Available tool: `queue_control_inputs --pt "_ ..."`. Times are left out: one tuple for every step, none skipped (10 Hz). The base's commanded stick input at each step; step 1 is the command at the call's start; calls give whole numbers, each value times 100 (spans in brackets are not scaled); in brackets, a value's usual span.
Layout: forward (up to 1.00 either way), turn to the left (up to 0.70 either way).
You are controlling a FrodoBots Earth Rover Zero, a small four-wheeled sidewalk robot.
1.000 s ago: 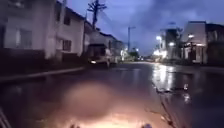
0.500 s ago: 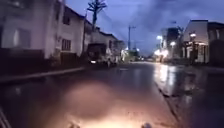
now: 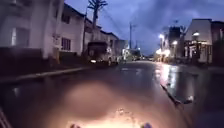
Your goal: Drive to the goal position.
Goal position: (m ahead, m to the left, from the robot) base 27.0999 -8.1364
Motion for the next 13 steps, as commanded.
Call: queue_control_inputs --pt "50 0" --pt "50 0" --pt "50 0" --pt "50 0" --pt "50 0" --pt "50 0" --pt "50 0" --pt "50 0" --pt "50 0" --pt "50 0" --pt "50 0" --pt "50 0" --pt "50 0"
